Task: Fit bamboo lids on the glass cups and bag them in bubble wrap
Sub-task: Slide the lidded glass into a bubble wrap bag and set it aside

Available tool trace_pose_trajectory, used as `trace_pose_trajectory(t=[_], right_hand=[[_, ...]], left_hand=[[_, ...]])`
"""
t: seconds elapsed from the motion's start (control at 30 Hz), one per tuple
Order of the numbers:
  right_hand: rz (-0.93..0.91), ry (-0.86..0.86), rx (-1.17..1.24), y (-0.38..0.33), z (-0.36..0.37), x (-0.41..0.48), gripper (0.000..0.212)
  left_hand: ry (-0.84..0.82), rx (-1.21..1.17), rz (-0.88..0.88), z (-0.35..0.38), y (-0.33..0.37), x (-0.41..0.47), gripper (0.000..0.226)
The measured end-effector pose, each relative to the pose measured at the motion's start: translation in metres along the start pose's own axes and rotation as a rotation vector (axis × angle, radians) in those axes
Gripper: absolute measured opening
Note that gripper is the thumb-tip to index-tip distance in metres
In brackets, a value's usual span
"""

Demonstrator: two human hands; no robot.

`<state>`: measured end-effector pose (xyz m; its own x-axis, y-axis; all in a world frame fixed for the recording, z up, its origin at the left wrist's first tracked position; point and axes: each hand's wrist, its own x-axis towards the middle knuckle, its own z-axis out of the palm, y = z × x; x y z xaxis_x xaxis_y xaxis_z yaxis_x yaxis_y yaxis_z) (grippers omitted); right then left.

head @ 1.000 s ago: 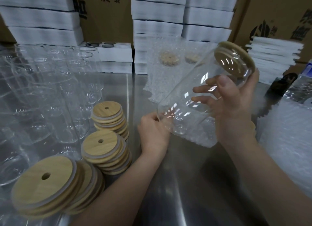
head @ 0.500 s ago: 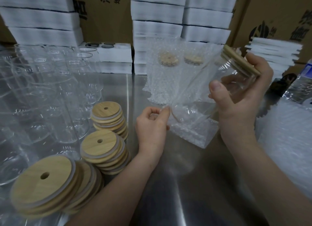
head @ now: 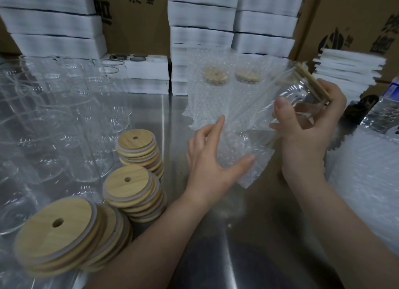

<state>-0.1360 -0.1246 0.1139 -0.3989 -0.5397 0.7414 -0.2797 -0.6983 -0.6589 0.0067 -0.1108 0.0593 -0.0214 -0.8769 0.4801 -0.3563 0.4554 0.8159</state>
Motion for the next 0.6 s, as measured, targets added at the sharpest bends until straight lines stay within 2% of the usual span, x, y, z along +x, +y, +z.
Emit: trace_pose_trajectory(t=[0.07,0.13,0.3,0.4,0.47,0.6], right_hand=[[0.027,0.014,0.012,0.000,0.000,0.000,0.060],[0.036,0.003,0.012,-0.001,0.002,-0.001,0.060],[0.018,-0.094,-0.009,-0.004,0.005,-0.005,0.059],[-0.031,-0.117,-0.019,-0.007,0.004,-0.005,0.058],[-0.059,-0.105,-0.017,-0.009,0.003,-0.005,0.060],[-0.086,-0.044,0.003,-0.011,0.003,-0.006,0.065]], left_hand=[[-0.041,0.178,0.027,0.005,-0.002,0.000,0.115],[-0.027,0.232,0.039,0.008,-0.003,0.000,0.123],[0.017,0.018,0.007,0.007,-0.007,0.002,0.118],[0.069,-0.029,-0.012,0.005,-0.004,0.002,0.119],[0.181,-0.043,-0.015,0.005,0.000,0.002,0.112],[0.324,-0.045,-0.001,0.007,0.005,-0.001,0.078]])
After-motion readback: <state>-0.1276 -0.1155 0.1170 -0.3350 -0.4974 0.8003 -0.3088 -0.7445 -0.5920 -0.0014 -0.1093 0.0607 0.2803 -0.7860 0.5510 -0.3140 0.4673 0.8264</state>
